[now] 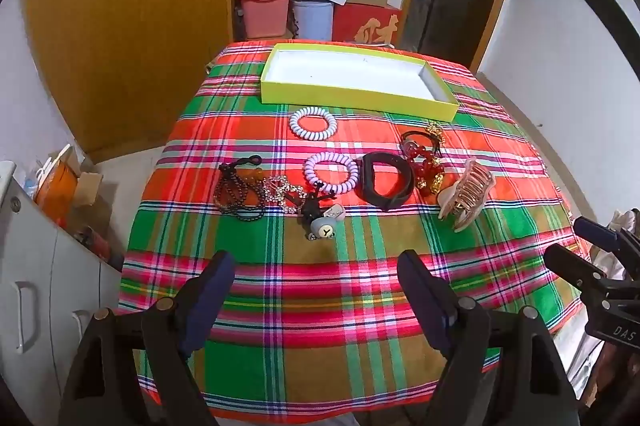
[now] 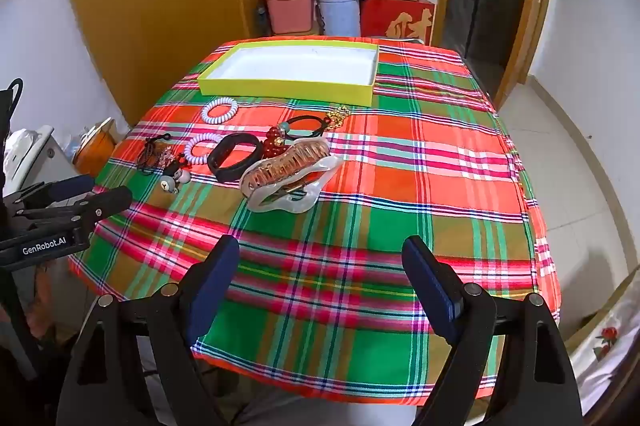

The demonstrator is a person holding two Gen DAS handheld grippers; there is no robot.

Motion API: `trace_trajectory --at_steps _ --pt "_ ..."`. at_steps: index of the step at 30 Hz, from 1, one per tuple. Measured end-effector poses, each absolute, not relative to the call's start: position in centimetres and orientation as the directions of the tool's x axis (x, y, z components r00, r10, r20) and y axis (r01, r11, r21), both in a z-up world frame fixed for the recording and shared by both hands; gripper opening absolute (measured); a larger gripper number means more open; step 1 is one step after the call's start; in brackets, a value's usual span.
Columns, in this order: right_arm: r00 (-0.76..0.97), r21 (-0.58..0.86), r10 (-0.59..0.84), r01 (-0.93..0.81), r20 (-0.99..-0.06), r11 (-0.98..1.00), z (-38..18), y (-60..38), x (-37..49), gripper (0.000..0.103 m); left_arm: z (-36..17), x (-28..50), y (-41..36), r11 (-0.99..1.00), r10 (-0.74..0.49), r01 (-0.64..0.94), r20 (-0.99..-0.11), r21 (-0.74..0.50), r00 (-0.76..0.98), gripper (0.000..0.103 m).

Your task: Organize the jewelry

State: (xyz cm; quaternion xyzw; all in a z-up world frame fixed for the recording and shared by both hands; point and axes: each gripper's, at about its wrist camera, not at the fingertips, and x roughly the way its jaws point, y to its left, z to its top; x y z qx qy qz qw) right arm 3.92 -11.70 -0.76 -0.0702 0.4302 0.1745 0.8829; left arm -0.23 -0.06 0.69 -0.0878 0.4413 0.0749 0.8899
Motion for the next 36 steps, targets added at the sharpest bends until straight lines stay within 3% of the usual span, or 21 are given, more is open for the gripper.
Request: trace_trajectory --at_steps 36 --pt "0.568 0.025 0.247 -0.369 -0.785 0.929 -0.45 -11.39 3.87 0.084 0.39 -0.31 0.42 0.966 0.073 -0.241 -0.801 -0.09 0.594 0.083"
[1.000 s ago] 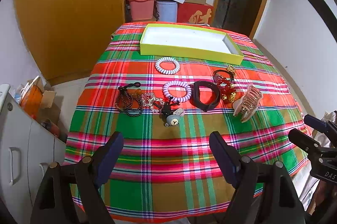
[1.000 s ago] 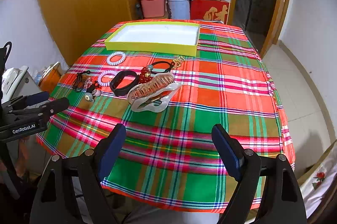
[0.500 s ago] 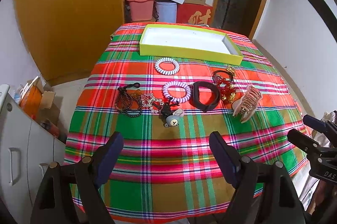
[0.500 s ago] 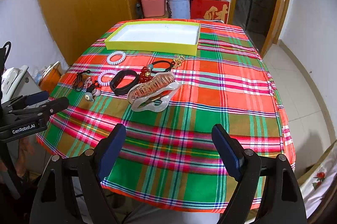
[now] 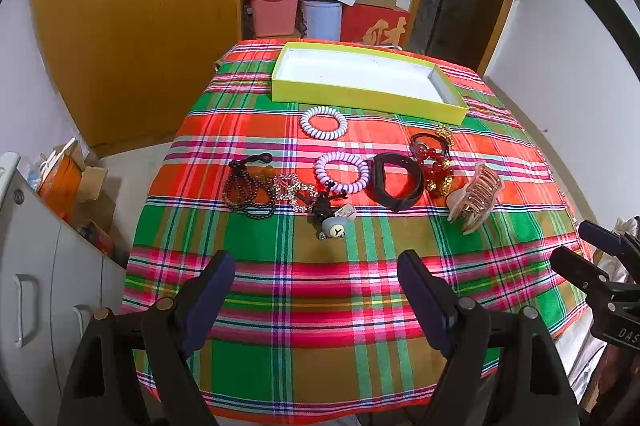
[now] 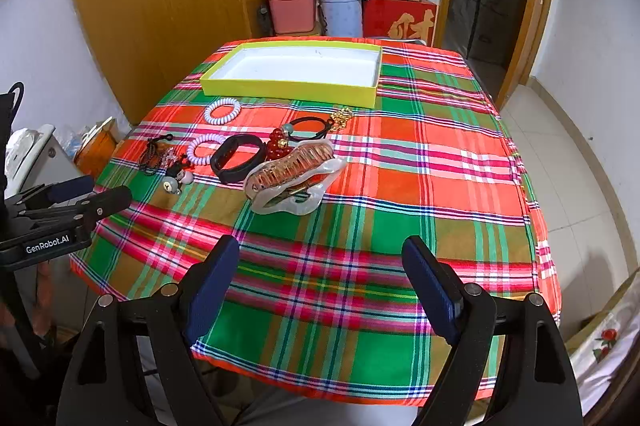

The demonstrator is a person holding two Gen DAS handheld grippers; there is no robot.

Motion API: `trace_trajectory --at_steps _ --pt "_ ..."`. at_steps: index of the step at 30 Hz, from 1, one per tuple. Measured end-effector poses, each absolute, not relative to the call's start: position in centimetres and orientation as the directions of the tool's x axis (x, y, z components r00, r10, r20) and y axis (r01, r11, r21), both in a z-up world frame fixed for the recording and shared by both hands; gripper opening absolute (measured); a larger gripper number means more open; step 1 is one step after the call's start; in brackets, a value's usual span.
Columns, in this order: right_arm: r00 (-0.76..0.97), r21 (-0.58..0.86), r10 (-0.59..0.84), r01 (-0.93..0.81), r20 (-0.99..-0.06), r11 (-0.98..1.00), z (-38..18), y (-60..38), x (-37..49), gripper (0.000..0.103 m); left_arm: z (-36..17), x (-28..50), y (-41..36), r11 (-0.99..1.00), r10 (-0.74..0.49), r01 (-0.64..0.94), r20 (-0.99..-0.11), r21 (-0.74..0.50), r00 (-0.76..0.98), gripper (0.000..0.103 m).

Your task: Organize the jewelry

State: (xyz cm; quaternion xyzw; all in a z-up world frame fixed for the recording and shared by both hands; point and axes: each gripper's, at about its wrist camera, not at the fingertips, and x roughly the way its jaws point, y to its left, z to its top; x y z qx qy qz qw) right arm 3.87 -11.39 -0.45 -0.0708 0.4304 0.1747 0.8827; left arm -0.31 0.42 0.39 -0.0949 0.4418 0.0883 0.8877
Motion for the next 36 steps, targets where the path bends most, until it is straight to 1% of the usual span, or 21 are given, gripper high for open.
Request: trace_trajectory --at_steps 36 --pt "0.567 0.038 0.266 -0.381 -0.779 0.924 -0.41 -11.18 4.03 0.084 0.26 -0.19 0.37 0.968 0.058 -0.229 -0.8 -0.101 0.597 0.083"
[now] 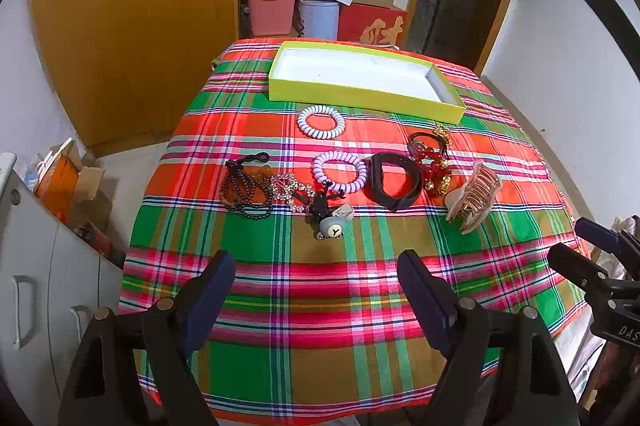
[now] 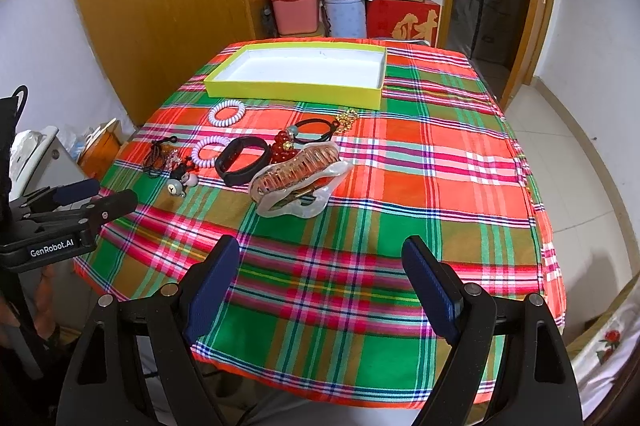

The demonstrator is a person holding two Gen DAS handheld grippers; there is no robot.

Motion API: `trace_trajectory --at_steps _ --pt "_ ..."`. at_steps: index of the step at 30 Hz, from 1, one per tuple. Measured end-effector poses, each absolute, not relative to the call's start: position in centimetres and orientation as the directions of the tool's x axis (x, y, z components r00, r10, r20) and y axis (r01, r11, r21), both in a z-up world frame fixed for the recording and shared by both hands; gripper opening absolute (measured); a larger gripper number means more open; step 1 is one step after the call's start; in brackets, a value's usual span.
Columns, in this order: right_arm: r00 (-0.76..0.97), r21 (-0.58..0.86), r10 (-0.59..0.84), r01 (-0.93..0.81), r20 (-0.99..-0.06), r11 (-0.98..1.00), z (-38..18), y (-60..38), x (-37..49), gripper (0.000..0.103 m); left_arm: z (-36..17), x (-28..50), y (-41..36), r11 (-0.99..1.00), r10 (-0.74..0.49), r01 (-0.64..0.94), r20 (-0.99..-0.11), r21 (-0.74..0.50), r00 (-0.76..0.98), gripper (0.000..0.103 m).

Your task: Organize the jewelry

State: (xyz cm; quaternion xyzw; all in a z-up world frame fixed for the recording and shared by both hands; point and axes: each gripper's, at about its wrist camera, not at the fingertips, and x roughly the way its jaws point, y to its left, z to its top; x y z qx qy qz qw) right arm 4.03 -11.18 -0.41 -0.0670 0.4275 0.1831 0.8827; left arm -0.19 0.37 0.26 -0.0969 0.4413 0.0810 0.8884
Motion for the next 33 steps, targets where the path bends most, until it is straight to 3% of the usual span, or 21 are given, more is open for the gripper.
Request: trace_trajectory --at_steps 19,33 --pt "0.528 0.083 0.318 -0.42 -0.788 0.904 -0.8 -8.8 6.8 0.084 -0.5 1.0 3.9 0.947 0.063 -0.289 -0.798 -0.143 0.6 0.083" --pt "0.487 0.116 0.272 -0.327 -0.83 0.938 -3.3 -6.2 11.8 0.084 -2.2 3.3 7.9 0.919 0.082 -0.356 -0.802 -0.168 0.591 0.083"
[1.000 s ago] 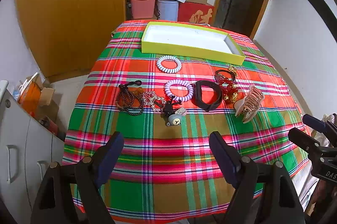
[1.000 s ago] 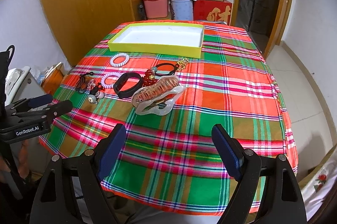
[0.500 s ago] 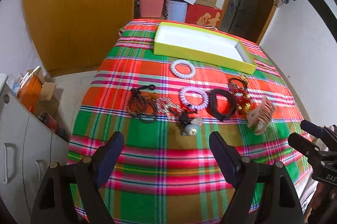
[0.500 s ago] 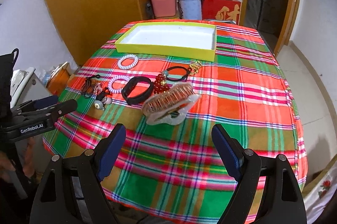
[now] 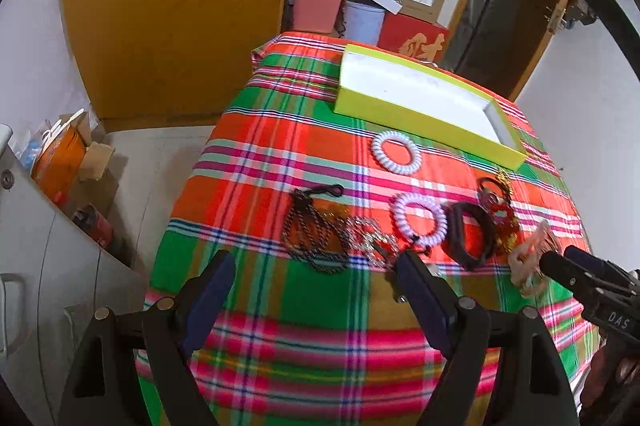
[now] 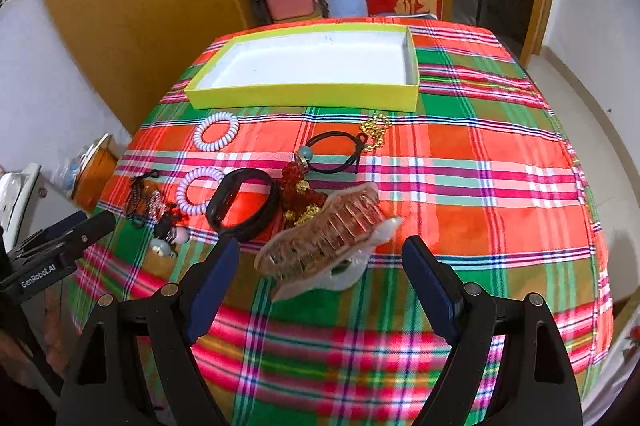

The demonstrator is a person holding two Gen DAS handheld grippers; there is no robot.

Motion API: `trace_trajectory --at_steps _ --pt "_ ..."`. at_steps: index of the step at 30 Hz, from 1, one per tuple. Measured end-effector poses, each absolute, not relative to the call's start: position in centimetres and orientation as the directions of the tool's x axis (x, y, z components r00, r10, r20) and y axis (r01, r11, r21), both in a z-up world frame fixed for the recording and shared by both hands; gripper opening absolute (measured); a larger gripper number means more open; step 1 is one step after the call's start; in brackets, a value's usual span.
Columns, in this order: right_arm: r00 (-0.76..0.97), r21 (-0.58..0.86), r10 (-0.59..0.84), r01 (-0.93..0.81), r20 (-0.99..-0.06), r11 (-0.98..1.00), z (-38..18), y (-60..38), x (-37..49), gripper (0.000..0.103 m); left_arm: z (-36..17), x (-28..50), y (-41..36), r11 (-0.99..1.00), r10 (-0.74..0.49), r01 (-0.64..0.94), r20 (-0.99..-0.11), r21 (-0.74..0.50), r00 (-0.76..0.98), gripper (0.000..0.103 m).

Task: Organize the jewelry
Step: 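Grasp the tan claw clip with the right tool while the left tool grasps the black beaded necklace, then carry the claw clip and necklace into the white tray with both tools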

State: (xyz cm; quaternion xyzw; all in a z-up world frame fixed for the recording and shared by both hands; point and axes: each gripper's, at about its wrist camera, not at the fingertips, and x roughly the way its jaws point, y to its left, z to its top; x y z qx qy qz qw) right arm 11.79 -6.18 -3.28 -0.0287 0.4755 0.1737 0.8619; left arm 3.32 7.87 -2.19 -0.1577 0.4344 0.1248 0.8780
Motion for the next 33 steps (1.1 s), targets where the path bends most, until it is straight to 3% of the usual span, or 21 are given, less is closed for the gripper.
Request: trace_trajectory --at_steps 3,8,11,13,17,21,25,33 --pt "0.484 0.102 0.25 -0.311 -0.839 0.945 -3.7 -6.0 12.1 0.081 -2.8 4.0 8.5 0.915 0.082 -0.364 -0.807 -0.172 0.585 0.083" --pt "0.478 0.096 0.225 -0.278 -0.849 0.956 -3.9 -6.8 12.7 0.06 -3.9 5.1 9.2 0.909 0.082 -0.38 -0.819 -0.172 0.568 0.077" --pt "0.478 0.086 0.21 -0.268 -0.853 0.96 -3.8 -7.4 13.0 0.044 -4.6 5.6 9.6 0.905 0.084 -0.391 -0.827 -0.171 0.556 0.067" --pt "0.474 0.081 0.203 -0.265 -0.857 0.961 -3.9 -7.8 13.1 0.039 -5.1 5.9 9.8 0.903 0.084 -0.395 -0.834 -0.167 0.546 0.062" --pt "0.468 0.074 0.195 -0.264 -0.862 0.962 -4.1 -8.5 13.4 0.037 -5.2 6.2 9.7 0.909 0.107 -0.392 -0.828 -0.143 0.55 0.053" --pt "0.47 0.072 0.196 -0.268 -0.861 0.961 -4.2 -8.8 13.6 0.037 -5.2 6.5 9.5 0.917 0.141 -0.386 -0.828 -0.098 0.543 0.028" --pt "0.474 0.067 0.199 -0.28 -0.858 0.958 -4.2 -9.0 13.6 0.037 -5.3 6.5 9.4 0.924 0.156 -0.376 -0.826 -0.073 0.542 0.009" --pt "0.489 0.067 0.212 -0.297 -0.846 0.953 -3.7 -9.6 12.9 0.036 -4.4 5.4 8.8 0.934 0.142 -0.349 -0.813 -0.08 0.565 0.008"
